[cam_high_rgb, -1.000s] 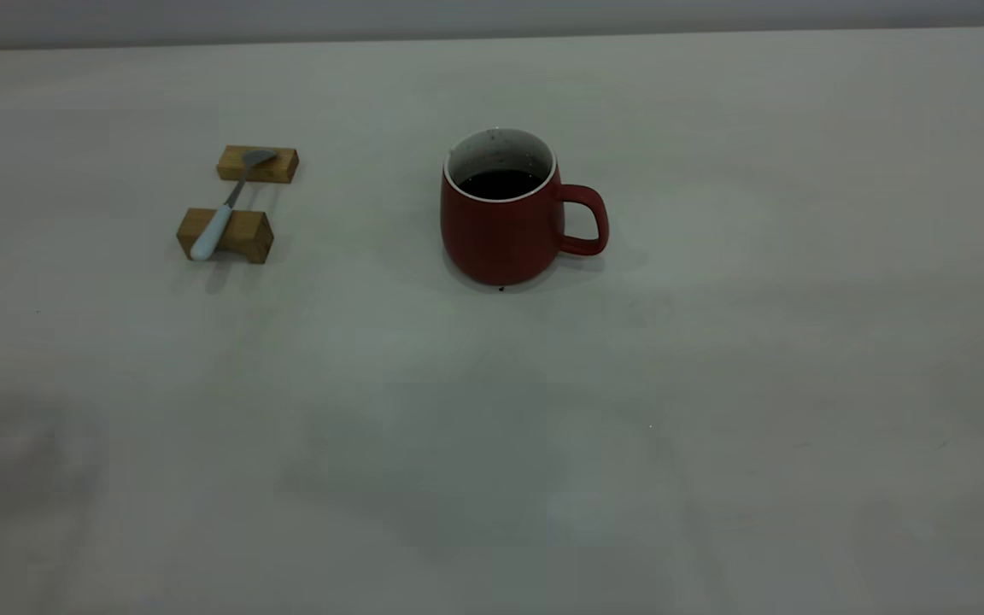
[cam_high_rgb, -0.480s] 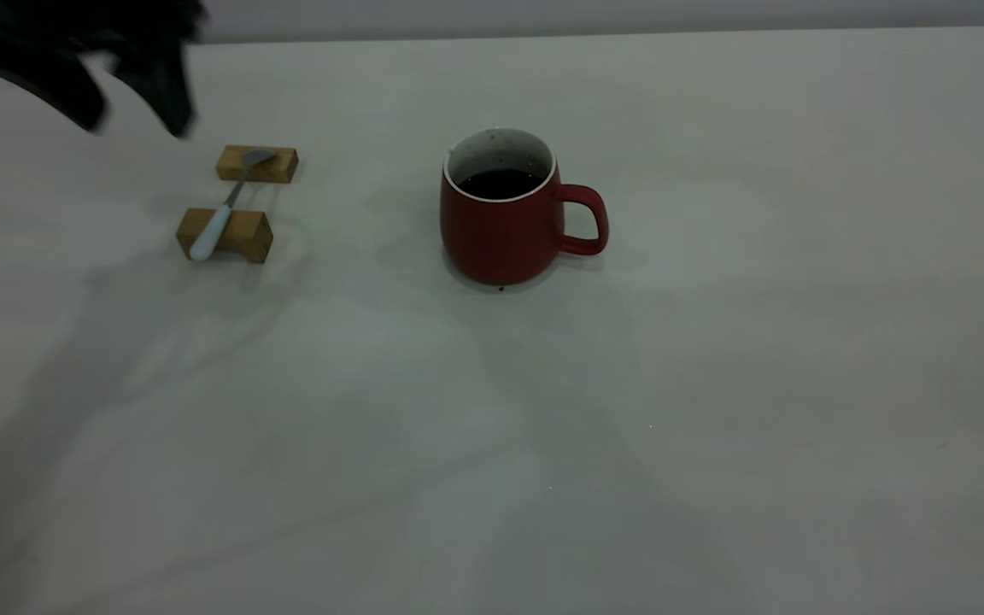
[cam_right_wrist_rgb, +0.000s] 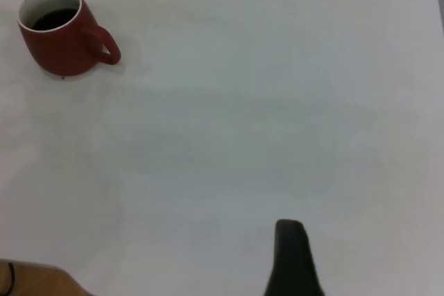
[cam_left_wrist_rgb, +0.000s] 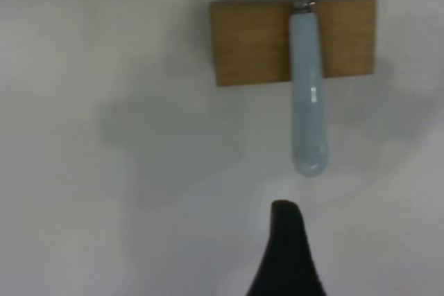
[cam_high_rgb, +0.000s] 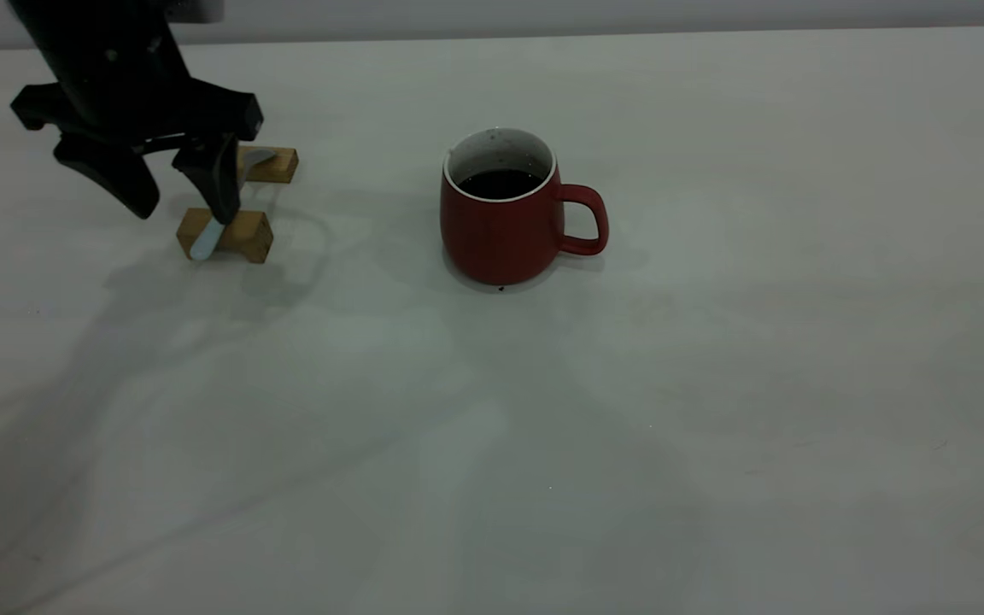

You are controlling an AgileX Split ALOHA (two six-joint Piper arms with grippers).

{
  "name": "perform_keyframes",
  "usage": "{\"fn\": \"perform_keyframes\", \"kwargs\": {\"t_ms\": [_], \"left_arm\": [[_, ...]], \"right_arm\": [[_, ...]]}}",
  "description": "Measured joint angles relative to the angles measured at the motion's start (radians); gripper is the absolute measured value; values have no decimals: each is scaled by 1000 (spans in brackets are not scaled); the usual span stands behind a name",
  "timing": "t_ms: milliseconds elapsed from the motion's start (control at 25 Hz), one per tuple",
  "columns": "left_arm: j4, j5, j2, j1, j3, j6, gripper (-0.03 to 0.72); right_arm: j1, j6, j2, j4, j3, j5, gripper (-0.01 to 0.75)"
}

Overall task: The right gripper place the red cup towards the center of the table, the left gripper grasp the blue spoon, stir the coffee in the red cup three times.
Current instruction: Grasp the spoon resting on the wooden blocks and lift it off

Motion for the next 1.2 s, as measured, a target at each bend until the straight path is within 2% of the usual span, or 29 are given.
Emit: {"fn": "perform_keyframes", "kwargs": {"t_ms": [320, 480, 640, 880, 1000, 1120, 1200], "left_arm": [[1, -86, 87, 19, 0, -3, 650], [0, -123, 115, 19, -1, -3, 615], [0, -164, 133, 19, -2, -3, 495], [-1, -182, 144, 19, -3, -3, 171], [-2, -136, 139, 19, -23, -39, 174], [-65, 9, 92, 19, -75, -128, 173], [-166, 129, 40, 17, -128, -216, 177]], "right_arm": [[0, 0, 0, 0, 0, 0, 587], [0, 0, 0, 0, 0, 0, 587], [0, 0, 0, 0, 0, 0, 587], [0, 0, 0, 0, 0, 0, 587], [0, 0, 0, 0, 0, 0, 587], [0, 0, 0, 0, 0, 0, 587], [0, 0, 0, 0, 0, 0, 587]]}}
